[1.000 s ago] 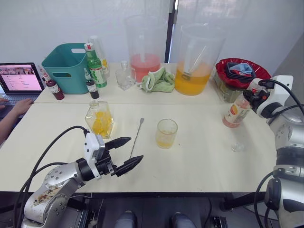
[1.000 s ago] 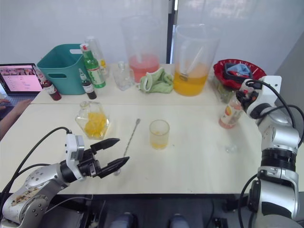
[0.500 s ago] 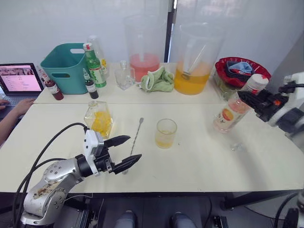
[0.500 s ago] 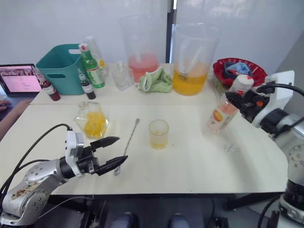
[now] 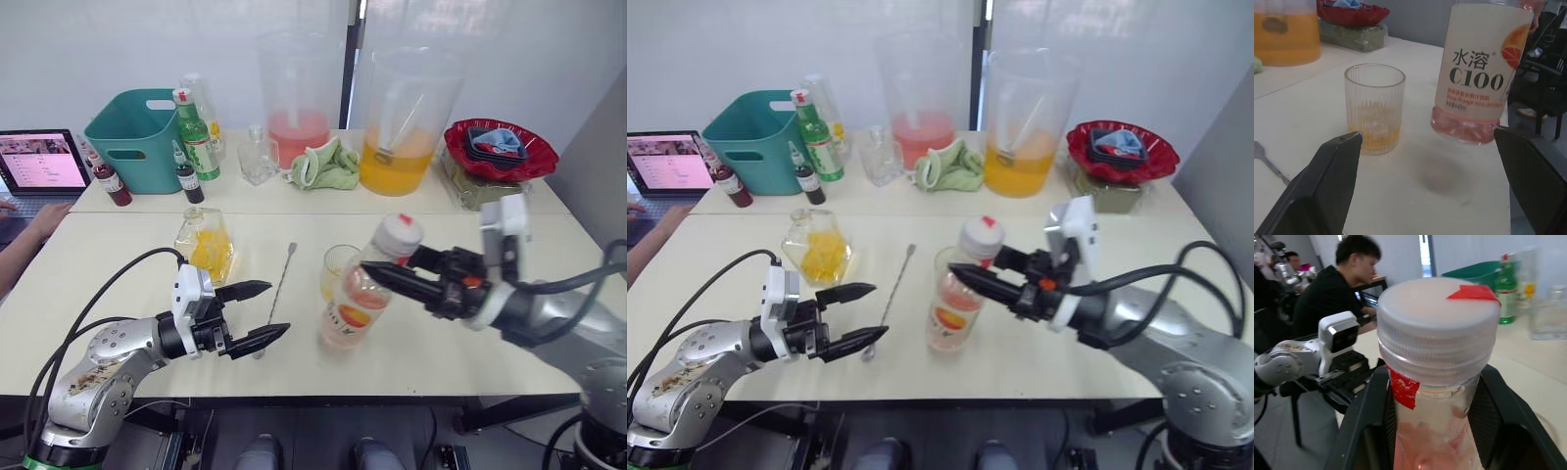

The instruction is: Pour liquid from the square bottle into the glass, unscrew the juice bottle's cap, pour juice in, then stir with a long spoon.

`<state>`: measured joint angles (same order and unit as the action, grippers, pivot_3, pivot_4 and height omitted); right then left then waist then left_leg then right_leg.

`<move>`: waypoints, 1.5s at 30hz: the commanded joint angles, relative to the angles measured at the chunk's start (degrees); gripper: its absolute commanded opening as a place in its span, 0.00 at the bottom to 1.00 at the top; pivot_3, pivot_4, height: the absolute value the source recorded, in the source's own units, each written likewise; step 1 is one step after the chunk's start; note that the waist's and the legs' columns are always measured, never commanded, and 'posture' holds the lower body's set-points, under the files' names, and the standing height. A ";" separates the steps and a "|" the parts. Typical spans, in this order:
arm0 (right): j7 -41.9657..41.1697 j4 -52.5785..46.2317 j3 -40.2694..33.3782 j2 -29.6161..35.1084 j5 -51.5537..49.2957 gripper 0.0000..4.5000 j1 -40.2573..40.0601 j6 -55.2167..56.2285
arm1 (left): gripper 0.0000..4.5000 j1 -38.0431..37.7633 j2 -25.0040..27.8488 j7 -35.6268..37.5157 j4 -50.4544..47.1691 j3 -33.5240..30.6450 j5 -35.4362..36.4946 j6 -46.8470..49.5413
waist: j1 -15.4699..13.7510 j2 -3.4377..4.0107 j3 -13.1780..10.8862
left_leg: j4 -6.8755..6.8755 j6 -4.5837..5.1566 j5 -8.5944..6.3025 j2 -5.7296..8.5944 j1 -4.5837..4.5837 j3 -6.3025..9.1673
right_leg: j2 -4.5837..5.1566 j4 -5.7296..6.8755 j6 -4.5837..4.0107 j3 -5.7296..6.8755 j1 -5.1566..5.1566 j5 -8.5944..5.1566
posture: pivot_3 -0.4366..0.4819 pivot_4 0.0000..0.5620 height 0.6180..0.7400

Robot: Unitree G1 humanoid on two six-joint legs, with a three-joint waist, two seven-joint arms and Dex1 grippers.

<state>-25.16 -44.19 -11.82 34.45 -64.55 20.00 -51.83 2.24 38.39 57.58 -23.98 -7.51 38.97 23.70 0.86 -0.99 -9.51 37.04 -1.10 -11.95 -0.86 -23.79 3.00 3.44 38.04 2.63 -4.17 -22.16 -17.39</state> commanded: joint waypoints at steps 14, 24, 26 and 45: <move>-11.87 7.22 17.96 0.00 28.56 0.32 -6.52 19.57 | 1.00 1.52 4.45 4.87 -3.00 -2.07 1.73 -1.11 | 0.01 -0.04 0.01 | -0.01 0.00 0.00 -0.04 0.06 0.04 | -0.02 0.01 0.00 0.06 0.03 0.00 | 0.48 0.27 1.00; -13.05 7.17 16.38 0.06 24.35 0.32 -5.11 16.34 | 1.00 2.07 8.97 9.90 -1.55 -8.78 7.97 0.53 | -0.02 -0.10 0.04 | -0.01 0.00 0.00 -0.04 0.09 0.04 | 0.00 0.02 0.00 0.07 0.05 0.00 | 0.48 0.27 1.00; -13.13 7.20 15.78 0.23 23.29 0.43 -4.50 15.63 | 1.00 2.49 8.86 9.95 -1.14 -8.83 7.59 -0.01 | -0.03 -0.10 0.04 | -0.01 0.00 0.00 -0.04 0.09 0.04 | -0.01 0.02 0.00 0.07 0.04 0.00 | 0.48 0.27 1.00; -35.23 22.95 17.74 1.74 22.14 0.99 8.07 20.18 | 1.00 4.54 9.30 11.07 0.29 -6.65 6.31 0.43 | 0.20 -0.12 0.02 | -0.01 0.00 0.00 -0.05 0.07 0.01 | -0.02 0.01 0.00 0.07 0.01 0.00 | 0.48 0.27 1.00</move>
<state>-56.15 -24.39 4.42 37.03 -44.81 25.55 -35.67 6.22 46.91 68.16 -23.55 -13.79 45.13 24.15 1.05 -1.11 -9.48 37.03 -1.11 -11.95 -0.91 -23.72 3.00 3.41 38.05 2.63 -4.11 -22.16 -17.39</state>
